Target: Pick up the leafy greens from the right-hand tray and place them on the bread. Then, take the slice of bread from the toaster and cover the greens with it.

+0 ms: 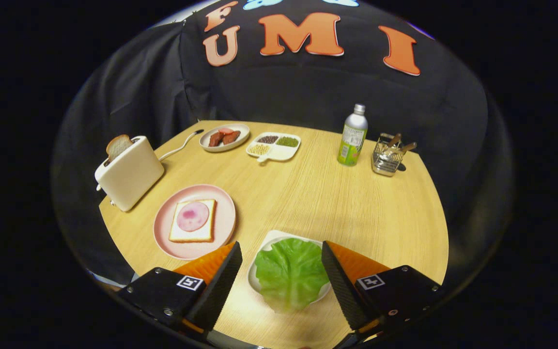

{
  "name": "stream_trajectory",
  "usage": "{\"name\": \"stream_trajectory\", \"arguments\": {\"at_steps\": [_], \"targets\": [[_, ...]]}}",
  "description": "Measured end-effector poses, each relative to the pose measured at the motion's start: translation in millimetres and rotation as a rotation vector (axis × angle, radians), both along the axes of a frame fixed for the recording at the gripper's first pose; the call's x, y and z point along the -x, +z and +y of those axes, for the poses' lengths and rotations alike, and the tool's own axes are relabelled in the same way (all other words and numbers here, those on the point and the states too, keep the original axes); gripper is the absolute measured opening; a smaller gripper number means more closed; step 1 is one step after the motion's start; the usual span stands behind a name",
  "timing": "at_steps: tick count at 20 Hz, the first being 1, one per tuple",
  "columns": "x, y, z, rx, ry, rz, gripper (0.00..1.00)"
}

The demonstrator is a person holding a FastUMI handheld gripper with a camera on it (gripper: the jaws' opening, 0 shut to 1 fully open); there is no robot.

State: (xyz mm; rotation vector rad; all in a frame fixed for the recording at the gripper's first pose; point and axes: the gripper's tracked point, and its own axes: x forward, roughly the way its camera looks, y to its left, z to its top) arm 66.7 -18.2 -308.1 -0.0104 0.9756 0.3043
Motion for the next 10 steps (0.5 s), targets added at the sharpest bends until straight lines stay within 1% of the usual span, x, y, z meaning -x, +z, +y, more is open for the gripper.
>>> {"name": "stream_trajectory", "arguments": {"at_steps": [3,5,10], "targets": [[1.2,-27.4,-11.5,0.043,0.006,0.080,0.99],[6.4,-41.0,-8.4,0.042,0.021,0.126,0.99],[15.2,-63.4,-4.1,0.082,0.098,0.192,0.98]]}}
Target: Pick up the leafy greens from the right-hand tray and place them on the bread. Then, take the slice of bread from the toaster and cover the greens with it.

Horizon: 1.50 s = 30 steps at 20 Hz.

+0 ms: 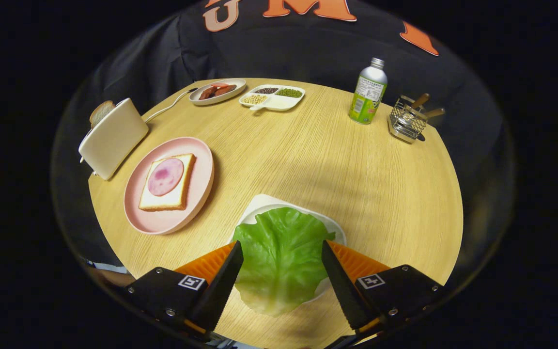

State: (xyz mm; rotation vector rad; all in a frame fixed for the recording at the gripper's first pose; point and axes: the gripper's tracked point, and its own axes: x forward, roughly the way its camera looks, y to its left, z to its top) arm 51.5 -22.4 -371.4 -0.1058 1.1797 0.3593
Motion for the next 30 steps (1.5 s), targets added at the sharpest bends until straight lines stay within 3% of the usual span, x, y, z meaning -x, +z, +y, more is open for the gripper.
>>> {"name": "stream_trajectory", "arguments": {"at_steps": [3,7,13,14,16,20,24,30], "targets": [[5.6,-12.9,6.7,0.006,0.030,0.055,0.98],[3.4,-23.7,4.8,0.031,0.029,0.074,0.88],[-3.2,-26.6,-6.9,0.027,-0.065,0.084,0.52],[-3.1,-26.9,-8.4,0.021,-0.084,0.085,0.39],[-4.7,-26.2,-8.1,0.005,-0.112,0.083,0.21],[-3.2,-23.9,-7.2,-0.008,-0.164,0.058,0.05],[-6.5,-12.6,-6.3,-0.040,-0.225,0.032,0.03],[-9.3,13.9,6.4,-0.075,-0.238,-0.019,0.01]]}}
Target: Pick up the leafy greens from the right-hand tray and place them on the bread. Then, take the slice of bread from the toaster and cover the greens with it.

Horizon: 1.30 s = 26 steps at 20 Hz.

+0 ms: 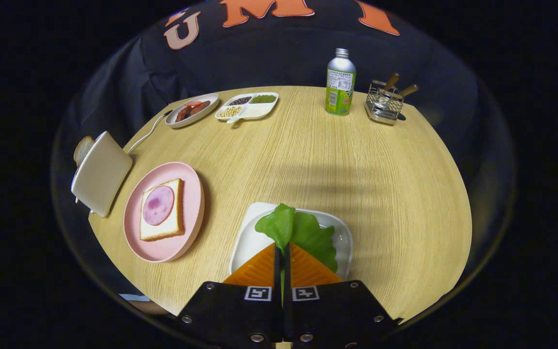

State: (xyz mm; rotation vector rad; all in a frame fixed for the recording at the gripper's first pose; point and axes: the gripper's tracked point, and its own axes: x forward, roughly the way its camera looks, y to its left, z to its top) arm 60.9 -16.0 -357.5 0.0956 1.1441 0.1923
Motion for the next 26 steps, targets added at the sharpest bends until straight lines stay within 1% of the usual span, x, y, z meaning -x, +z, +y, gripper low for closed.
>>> {"name": "stream_trajectory", "arguments": {"at_steps": [3,5,13,17,22,26], "targets": [[-7.8,21.7,8.1,-0.012,-0.002,-0.041,0.01],[-11.1,37.3,19.4,-0.027,0.011,-0.066,0.01],[-28.6,76.5,81.0,-0.059,0.103,-0.149,0.01],[-35.4,79.1,111.2,-0.074,0.146,-0.157,0.01],[-38.7,69.3,146.0,-0.100,0.193,-0.137,0.02],[-41.9,59.1,168.3,-0.112,0.212,-0.122,0.02]]}}
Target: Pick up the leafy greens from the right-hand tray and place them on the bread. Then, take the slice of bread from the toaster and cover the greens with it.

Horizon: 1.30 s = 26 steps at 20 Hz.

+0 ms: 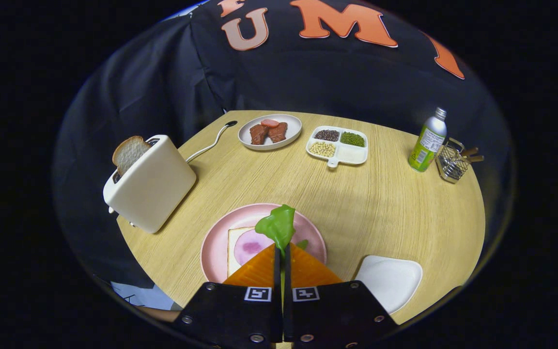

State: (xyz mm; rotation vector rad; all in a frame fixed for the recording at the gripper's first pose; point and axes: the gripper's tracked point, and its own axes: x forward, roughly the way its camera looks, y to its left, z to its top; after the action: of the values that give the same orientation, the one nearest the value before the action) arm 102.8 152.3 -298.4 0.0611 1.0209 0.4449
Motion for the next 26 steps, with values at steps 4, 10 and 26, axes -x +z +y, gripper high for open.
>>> {"name": "stream_trajectory", "arguments": {"at_steps": [4,10,26], "targets": [[-2.2,-14.9,18.9,0.020,0.020,0.017,0.02],[4.2,-33.0,51.0,0.019,0.052,0.053,0.03],[-2.1,14.1,73.7,0.061,0.065,-0.008,0.47]]}}
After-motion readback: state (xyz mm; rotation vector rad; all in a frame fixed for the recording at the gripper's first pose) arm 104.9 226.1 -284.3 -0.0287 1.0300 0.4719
